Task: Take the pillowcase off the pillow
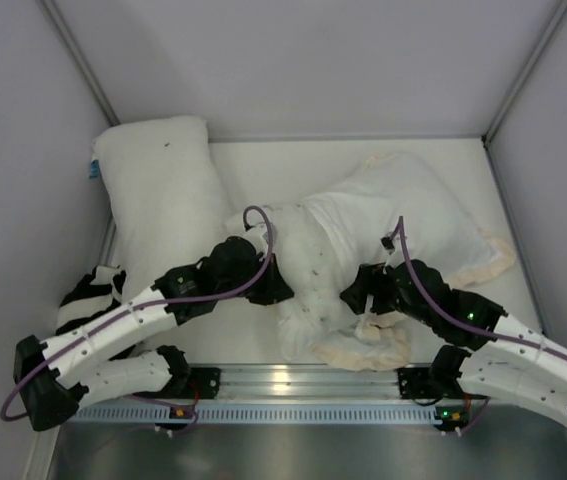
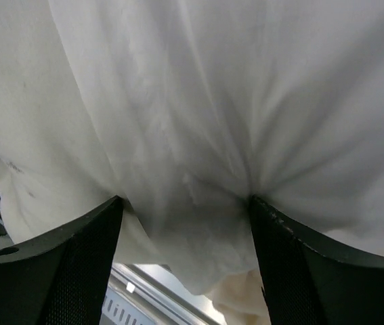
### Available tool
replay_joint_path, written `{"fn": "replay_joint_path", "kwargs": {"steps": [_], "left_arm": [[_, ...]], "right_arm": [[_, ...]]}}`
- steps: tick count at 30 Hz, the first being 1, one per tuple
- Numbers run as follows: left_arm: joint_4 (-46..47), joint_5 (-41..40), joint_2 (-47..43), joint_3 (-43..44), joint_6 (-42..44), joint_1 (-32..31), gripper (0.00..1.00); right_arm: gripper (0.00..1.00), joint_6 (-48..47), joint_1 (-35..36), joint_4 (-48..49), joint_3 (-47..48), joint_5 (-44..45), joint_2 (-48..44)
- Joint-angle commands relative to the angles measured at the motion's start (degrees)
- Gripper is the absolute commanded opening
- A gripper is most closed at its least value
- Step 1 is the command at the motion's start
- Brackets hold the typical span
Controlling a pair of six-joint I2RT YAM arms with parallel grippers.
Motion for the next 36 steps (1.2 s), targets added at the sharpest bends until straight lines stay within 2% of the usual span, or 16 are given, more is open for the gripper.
{"fn": "replay_joint_path", "kwargs": {"steps": [1,3,6,12,14,17,18,19,21,26,30,36], "left_arm": [[0.01,-1.34,3.28,8.11,5.51,5.72,0.00],[0.88,3.23,4.25,9.86,5.86,8.20,0.00],[1.15,5.61,4.00,11.36,6.22,10.40,0.00],[0.45,7.81,1.10,11.81,5.69,10.49,0.00],[-0.34,8.16,-0.39,11.37,5.52,10.49,0.00],[-2.44,7.55,-2.15,10.76,5.60,10.58,0.00],[-3.41,7.20,-3.38,10.75,5.69,10.58,0.00],[-4.38,6.15,-4.00,10.75,5.95,10.58,0.00],[-7.54,5.18,-6.10,11.02,6.57,10.67,0.00],[-14.39,3.34,-11.38,13.04,7.80,10.84,0.00],[-21.94,1.93,-15.07,15.76,7.89,10.84,0.00],[-27.14,0.97,-19.91,15.85,6.66,10.84,0.00]], "right_arm": [[0.72,-1.48,0.28,-1.67,-1.04,-2.54,-1.16],[0.72,-1.65,0.45,-1.58,-1.30,-2.63,-2.13],[0.70,-1.13,0.37,-2.11,-1.66,-0.53,-2.05],[0.55,1.33,0.37,0.00,-2.54,5.70,2.51],[0.46,2.12,0.37,0.61,-2.27,7.82,4.28],[0.27,3.09,0.37,1.76,-1.57,11.60,7.18],[0.14,3.27,0.37,1.67,-1.39,13.61,8.32],[0.07,3.88,0.37,1.58,-1.13,14.76,8.67],[0.00,4.41,0.11,1.49,-0.87,17.31,9.12],[0.00,5.47,-5.16,-0.09,-0.51,18.91,9.91],[0.00,3.36,-13.93,0.00,-0.87,17.94,9.91],[0.00,-4.10,-26.78,0.96,1.33,15.22,13.77]]}}
